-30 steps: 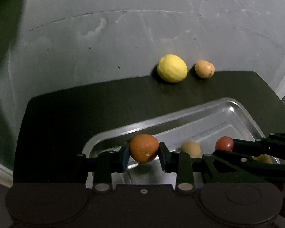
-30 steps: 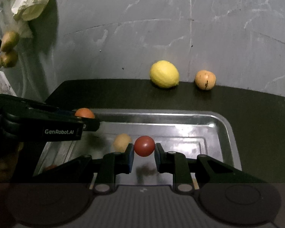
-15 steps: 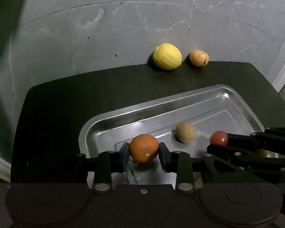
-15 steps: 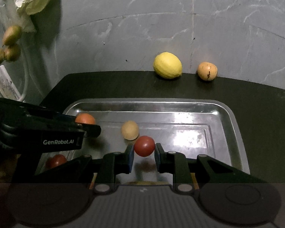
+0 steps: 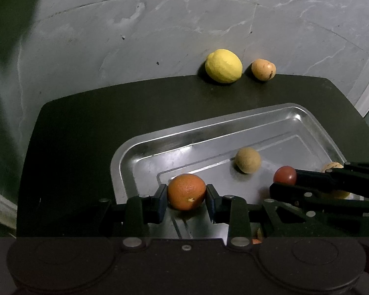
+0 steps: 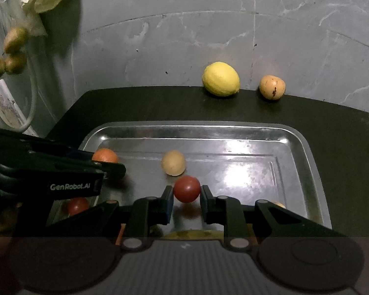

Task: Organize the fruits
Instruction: 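Carry the red tomato and the tangerine over the steel tray, then release the red tomato with the right gripper while the left gripper releases the tangerine into the tray, then lift both open grippers and move them past the tray toward the lemon, then grasp the pale apple with the right gripper while the left gripper grasps the lemon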

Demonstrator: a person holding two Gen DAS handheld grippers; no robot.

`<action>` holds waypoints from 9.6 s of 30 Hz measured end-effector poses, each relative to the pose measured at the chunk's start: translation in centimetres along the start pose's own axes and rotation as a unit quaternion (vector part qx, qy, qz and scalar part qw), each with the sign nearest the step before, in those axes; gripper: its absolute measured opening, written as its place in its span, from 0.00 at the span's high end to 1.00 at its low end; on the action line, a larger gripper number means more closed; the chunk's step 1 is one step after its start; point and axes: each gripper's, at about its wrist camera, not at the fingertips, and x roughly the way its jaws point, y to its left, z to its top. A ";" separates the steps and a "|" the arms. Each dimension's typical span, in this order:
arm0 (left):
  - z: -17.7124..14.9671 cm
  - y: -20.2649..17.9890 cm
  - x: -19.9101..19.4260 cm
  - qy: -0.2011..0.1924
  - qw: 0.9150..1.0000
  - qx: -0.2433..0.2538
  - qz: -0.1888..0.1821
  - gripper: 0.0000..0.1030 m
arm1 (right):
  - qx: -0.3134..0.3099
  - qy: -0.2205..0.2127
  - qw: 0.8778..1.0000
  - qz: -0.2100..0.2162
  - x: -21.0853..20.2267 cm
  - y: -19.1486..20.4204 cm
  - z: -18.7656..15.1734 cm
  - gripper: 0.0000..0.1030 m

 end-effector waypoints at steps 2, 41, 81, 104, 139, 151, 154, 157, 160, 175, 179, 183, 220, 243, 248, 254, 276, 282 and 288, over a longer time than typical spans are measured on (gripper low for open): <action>0.0 0.0 0.0 0.001 1.000 -0.001 0.001 0.67 | 0.000 0.001 1.000 -0.001 0.0 0.1 0.0 0.75; -2.7 3.2 -7.1 -0.059 0.998 -0.009 -0.025 0.02 | 0.019 -0.049 0.997 -0.061 -8.3 1.3 -2.2 0.00; -5.8 7.8 -7.3 0.035 0.993 -0.062 0.090 0.01 | 0.025 0.128 0.991 -0.037 -6.4 2.9 -5.8 0.00; -2.6 6.2 -6.4 0.040 0.985 -0.113 0.127 0.01 | -0.010 0.137 0.990 0.004 -6.3 0.2 -3.2 0.00; 5.9 -1.4 -2.5 -0.010 0.992 -0.075 0.102 0.01 | -0.019 0.058 0.998 -0.028 -6.3 -6.6 1.3 0.00; 8.6 -3.3 -0.9 -0.020 0.994 -0.040 0.100 0.01 | -0.019 0.022 0.998 -0.047 -4.2 -9.2 3.2 0.00; 9.3 -3.8 -0.3 -0.025 0.994 -0.033 0.100 0.01 | -0.020 0.019 0.999 -0.047 -3.5 -9.5 3.6 0.00; 9.8 -4.2 0.3 -0.031 0.994 -0.031 0.099 0.01 | -0.022 0.015 0.999 -0.046 -3.0 -9.5 3.6 0.00; 10.4 -4.4 1.0 -0.034 0.994 -0.028 0.101 0.01 | -0.024 0.006 0.999 -0.046 -2.5 -9.6 3.7 0.00; 13.9 -5.1 3.8 -0.060 0.990 -0.011 0.124 0.01 | -0.074 -0.029 0.996 -0.042 2.3 -11.4 7.0 0.00; 14.3 -5.4 4.3 -0.063 0.991 -0.012 0.117 0.01 | -0.082 -0.034 0.995 -0.040 3.7 -11.8 7.9 0.00; 14.8 -5.4 4.8 -0.069 0.993 -0.030 0.095 0.01 | -0.093 -0.036 0.995 -0.026 5.0 -12.0 8.4 0.00; 16.3 -5.5 10.2 -0.049 0.997 -0.054 0.041 0.20 | -0.094 -0.052 0.994 0.017 12.6 -12.5 10.8 0.39; 17.1 -4.7 10.6 -0.029 0.997 -0.061 0.021 0.38 | -0.073 -0.069 0.995 0.022 13.4 -12.6 11.1 0.50; 16.9 -4.8 10.4 -0.033 0.998 -0.053 0.022 0.38 | -0.073 -0.079 0.994 0.025 13.4 -12.9 10.1 0.50; 16.8 -4.9 10.3 -0.036 0.998 -0.049 0.023 0.38 | -0.074 -0.090 0.993 0.032 12.9 -12.8 9.3 0.50; 17.0 -4.6 10.0 -0.037 0.998 -0.052 0.016 0.38 | -0.059 -0.109 0.992 0.031 11.5 -12.8 7.0 0.50; 16.8 -4.2 10.2 -0.036 0.998 -0.052 0.013 0.38 | -0.057 -0.115 0.991 0.028 11.3 -12.4 6.8 0.50; 16.8 -4.0 10.2 -0.037 0.998 -0.049 0.008 0.38 | -0.053 -0.121 0.991 0.023 10.9 -11.8 6.4 0.50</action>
